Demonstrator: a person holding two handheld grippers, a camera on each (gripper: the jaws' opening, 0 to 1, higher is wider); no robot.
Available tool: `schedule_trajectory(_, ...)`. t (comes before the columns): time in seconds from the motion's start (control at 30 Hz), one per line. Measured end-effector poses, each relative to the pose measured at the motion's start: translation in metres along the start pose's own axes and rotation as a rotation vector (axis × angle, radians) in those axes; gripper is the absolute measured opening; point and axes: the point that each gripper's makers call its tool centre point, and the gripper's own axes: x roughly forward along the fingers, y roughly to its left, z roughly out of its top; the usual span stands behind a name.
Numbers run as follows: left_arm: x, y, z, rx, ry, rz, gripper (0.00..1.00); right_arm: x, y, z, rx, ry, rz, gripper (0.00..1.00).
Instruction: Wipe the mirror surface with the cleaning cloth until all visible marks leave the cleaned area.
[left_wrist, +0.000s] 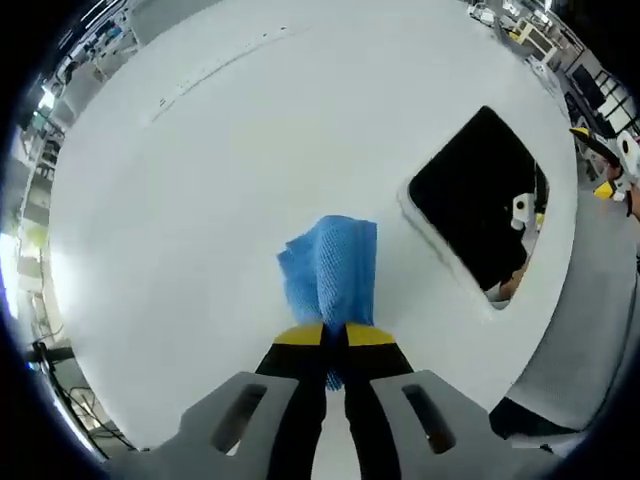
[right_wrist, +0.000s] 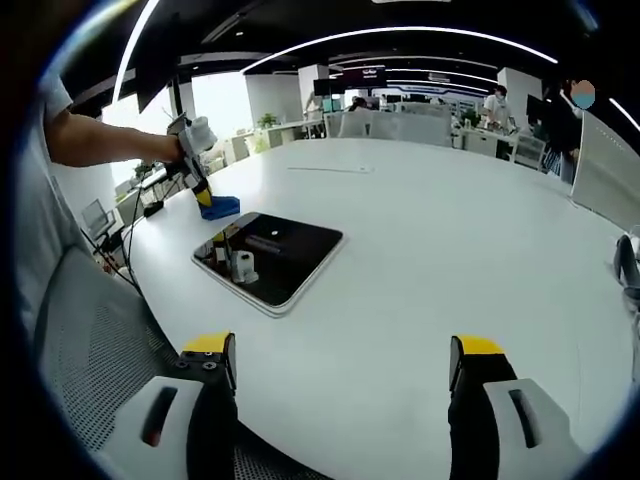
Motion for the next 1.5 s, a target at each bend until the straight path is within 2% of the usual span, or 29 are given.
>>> schedule_trajectory(0.07, 0.002, -0.001, -0.006, -0.062, -0.007, -0.015, 0.03, 0.000, 0.000, 0.000, 0.000, 0.001, 0.000, 0.87)
schedule_trajectory(0.2, 0.005, -0.002, -0.019, -0.084, -0.011, -0.011, 0.04, 0.000, 0.000, 0.000, -0.004, 0.001, -0.002, 0.87)
schedule_trajectory(0.27, 0.007, -0.003, -0.025, -0.125, -0.014, -0.014, 0.04, 0.000, 0.000, 0.001, -0.008, -0.001, -0.002, 0.87)
schedule_trajectory(0.3, 0.009, -0.003, -0.030, -0.177, -0.009, -0.011, 0.04, 0.000, 0.001, 0.000, -0.007, 0.001, -0.002, 0.87)
schedule_trajectory(0.37, 0.012, -0.004, -0.032, -0.202, -0.018, -0.024, 0.04, 0.000, 0.000, 0.000, -0.010, 0.002, -0.002, 0.87)
schedule_trajectory(0.4, 0.012, -0.002, -0.029, -0.245, -0.051, -0.023, 0.04, 0.000, 0.000, 0.000, -0.009, 0.002, -0.002, 0.87)
schedule_trajectory(0.43, 0.012, -0.001, -0.030, -0.301, -0.049, -0.024, 0.04, 0.000, 0.000, -0.001, -0.009, 0.003, -0.002, 0.87)
schedule_trajectory(0.47, 0.011, 0.000, -0.031, -0.281, -0.050, -0.023, 0.04, 0.000, 0.001, 0.000, -0.010, 0.004, -0.001, 0.87)
schedule_trajectory(0.57, 0.011, -0.002, -0.030, -0.296, -0.063, -0.019, 0.05, 0.000, 0.001, -0.001, -0.013, 0.005, 0.000, 0.87)
schedule_trajectory(0.63, 0.010, -0.003, -0.030, -0.266, -0.076, -0.015, 0.05, 0.000, 0.001, 0.000, -0.011, 0.003, -0.002, 0.87)
schedule_trajectory(0.7, 0.009, -0.003, -0.029, -0.272, -0.092, -0.018, 0.07, 0.000, 0.001, 0.000, -0.011, 0.001, -0.002, 0.87)
schedule_trajectory(0.73, 0.005, -0.005, -0.017, -0.288, -0.181, -0.034, 0.09, -0.001, 0.000, 0.001, -0.011, -0.001, -0.003, 0.87)
schedule_trajectory(0.77, -0.001, -0.005, -0.009, -0.372, -0.240, -0.057, 0.13, -0.001, 0.000, 0.000, -0.011, -0.002, -0.003, 0.87)
schedule_trajectory(0.8, -0.007, -0.005, -0.006, -0.413, -0.277, -0.072, 0.15, -0.001, -0.001, 0.001, -0.010, -0.004, -0.005, 0.87)
schedule_trajectory(0.83, -0.011, -0.004, -0.004, -0.420, -0.304, -0.075, 0.19, -0.001, -0.001, 0.001, -0.009, -0.005, -0.005, 0.87)
schedule_trajectory(0.9, -0.020, 0.004, -0.005, -0.404, -0.335, -0.056, 0.33, -0.001, 0.000, 0.002, -0.007, -0.009, -0.005, 0.87)
schedule_trajectory(0.97, -0.030, 0.012, -0.002, -0.367, -0.408, -0.031, 0.50, -0.001, 0.000, 0.002, -0.006, -0.014, -0.004, 0.88)
schedule_trajectory(1.0, -0.034, 0.013, -0.001, -0.350, -0.441, -0.033, 0.56, -0.001, 0.000, 0.003, -0.006, -0.016, -0.002, 0.89)
schedule_trajectory(1.03, -0.036, 0.013, -0.002, -0.350, -0.449, -0.032, 0.59, -0.001, 0.000, 0.004, -0.006, -0.021, -0.002, 0.90)
schedule_trajectory(1.07, -0.041, 0.014, -0.016, -0.357, -0.434, -0.035, 0.62, -0.001, 0.000, 0.005, -0.005, -0.027, -0.002, 0.92)
schedule_trajectory(1.1, -0.043, 0.014, -0.019, -0.348, -0.445, -0.040, 0.63, -0.002, 0.000, 0.007, 0.002, -0.034, -0.002, 0.93)
schedule_trajectory(1.17, -0.050, 0.015, -0.024, -0.324, -0.523, -0.050, 0.67, -0.002, -0.001, 0.009, 0.010, -0.050, -0.002, 0.96)
schedule_trajectory(1.27, -0.058, 0.014, -0.046, -0.321, -0.594, -0.062, 0.75, -0.003, 0.002, 0.013, 0.006, -0.068, 0.008, 0.98)
schedule_trajectory(1.33, -0.061, 0.012, -0.061, -0.335, -0.599, -0.074, 0.75, -0.004, 0.002, 0.015, 0.009, -0.076, 0.010, 0.98)
schedule_trajectory(1.43, -0.070, 0.011, -0.080, -0.327, -0.670, -0.051, 0.83, -0.005, 0.001, 0.018, 0.016, -0.095, 0.011, 0.98)
schedule_trajectory(1.5, -0.072, 0.010, -0.087, -0.325, -0.688, -0.048, 0.87, -0.006, 0.000, 0.019, 0.015, -0.103, 0.009, 0.98)
